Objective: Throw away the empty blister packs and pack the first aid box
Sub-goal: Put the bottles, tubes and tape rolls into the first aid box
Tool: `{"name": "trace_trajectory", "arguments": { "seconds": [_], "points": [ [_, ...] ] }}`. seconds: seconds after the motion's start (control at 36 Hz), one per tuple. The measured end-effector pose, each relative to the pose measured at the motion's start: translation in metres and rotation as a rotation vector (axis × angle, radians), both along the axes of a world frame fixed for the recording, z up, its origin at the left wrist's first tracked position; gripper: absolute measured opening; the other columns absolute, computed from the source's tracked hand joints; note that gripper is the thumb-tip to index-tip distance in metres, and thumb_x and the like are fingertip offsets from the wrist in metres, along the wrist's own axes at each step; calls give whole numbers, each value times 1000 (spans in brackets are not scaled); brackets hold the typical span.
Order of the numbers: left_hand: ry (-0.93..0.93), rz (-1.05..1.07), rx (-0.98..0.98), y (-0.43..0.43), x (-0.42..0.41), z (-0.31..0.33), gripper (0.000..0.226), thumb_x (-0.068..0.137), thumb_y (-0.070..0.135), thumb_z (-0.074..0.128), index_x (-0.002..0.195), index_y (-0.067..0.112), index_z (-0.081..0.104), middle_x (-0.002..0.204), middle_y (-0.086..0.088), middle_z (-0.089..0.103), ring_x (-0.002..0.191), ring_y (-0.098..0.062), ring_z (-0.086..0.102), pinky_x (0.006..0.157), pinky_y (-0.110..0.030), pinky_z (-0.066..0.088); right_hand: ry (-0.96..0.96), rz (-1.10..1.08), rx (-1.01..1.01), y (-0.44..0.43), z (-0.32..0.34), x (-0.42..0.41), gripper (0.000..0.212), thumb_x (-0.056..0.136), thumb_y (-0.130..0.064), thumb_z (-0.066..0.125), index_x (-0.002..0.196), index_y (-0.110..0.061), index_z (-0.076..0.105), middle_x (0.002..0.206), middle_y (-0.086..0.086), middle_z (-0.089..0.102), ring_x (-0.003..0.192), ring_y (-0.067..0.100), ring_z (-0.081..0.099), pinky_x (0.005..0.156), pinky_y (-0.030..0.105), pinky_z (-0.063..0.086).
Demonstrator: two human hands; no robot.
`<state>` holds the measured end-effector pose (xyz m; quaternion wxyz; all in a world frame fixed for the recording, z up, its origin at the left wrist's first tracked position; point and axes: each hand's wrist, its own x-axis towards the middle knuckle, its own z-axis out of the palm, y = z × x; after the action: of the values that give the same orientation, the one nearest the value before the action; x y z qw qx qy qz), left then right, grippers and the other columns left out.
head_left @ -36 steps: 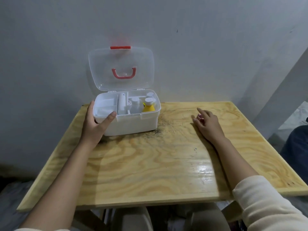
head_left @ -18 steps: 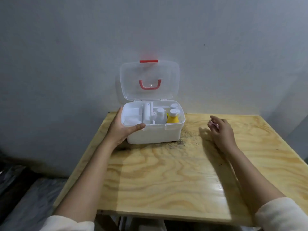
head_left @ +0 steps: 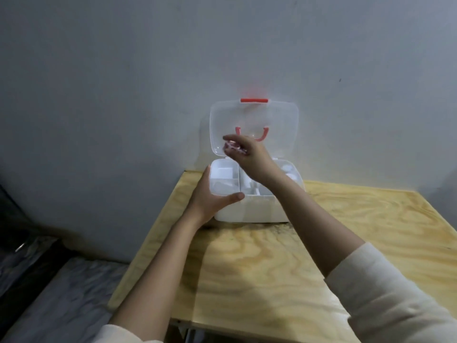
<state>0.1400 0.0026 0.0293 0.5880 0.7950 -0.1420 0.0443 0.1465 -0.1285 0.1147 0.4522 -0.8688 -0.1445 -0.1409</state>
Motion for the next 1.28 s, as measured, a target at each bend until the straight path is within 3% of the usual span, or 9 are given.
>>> {"name": "trace_trajectory", "arguments": {
  "seconds": [0.08,0.22,0.36,0.42,0.5,0.64,0.75,1.03,1.28],
  "points": [
    [-14,-11,-10,2,0,-3,111,49,59,80,144,30,31,134,22,37,124,3,34,91,-8,28,66,-9,-41,12,-10,15,36,91,-16,55,126,-7,54,123,13,61,111,20,58,79,10,37],
    [7,0,17,5,2,-9,80,73,24,83,132,36,30,115,34,38,102,23,40,72,10,31,137,-37,-175,17,-26,33,34,92,-15,54,125,-7,56,127,15,59,114,23,57,82,15,36],
    [-3,-20,-3,6,5,-11,96,73,27,82,150,23,25,127,23,36,121,-1,37,76,5,35,182,-52,-283,20,-36,38,36,94,-18,48,129,-11,51,127,16,52,116,25,55,82,18,35],
    [10,-21,-15,6,4,-10,98,74,28,81,152,23,22,127,23,34,123,0,33,87,-5,33,210,-54,-325,19,-35,38,40,94,-19,48,133,-13,45,129,16,49,117,28,52,89,24,36],
    [12,-31,-43,6,0,-6,92,74,28,81,149,25,28,115,38,36,114,8,40,85,-3,35,230,-52,-363,13,-31,35,48,91,-19,53,137,-12,40,132,15,50,118,28,50,94,28,37],
    [0,-51,-45,8,0,-6,81,56,55,83,127,43,46,125,15,61,119,-9,57,103,-40,48,166,-89,-455,6,-30,28,39,86,-10,53,125,-8,54,125,15,57,111,29,54,86,28,41],
    [-3,-36,-35,8,1,-4,72,55,54,82,117,51,46,121,17,62,116,-8,58,100,-38,50,113,-119,-447,6,-31,24,28,84,-8,56,111,-7,64,111,14,65,101,27,58,74,23,38],
    [25,-48,-51,9,2,-4,91,53,59,85,130,29,49,123,7,64,116,-15,60,100,-44,50,141,-209,-371,12,-28,22,24,84,-15,61,101,1,67,103,18,68,95,29,61,82,33,50],
    [-1,-58,-33,9,1,-5,96,53,60,82,135,27,45,128,5,60,118,-15,57,99,-37,51,139,-202,-358,13,-29,22,34,87,-16,59,119,-4,59,122,14,61,111,26,56,90,26,44]
  ]
}}
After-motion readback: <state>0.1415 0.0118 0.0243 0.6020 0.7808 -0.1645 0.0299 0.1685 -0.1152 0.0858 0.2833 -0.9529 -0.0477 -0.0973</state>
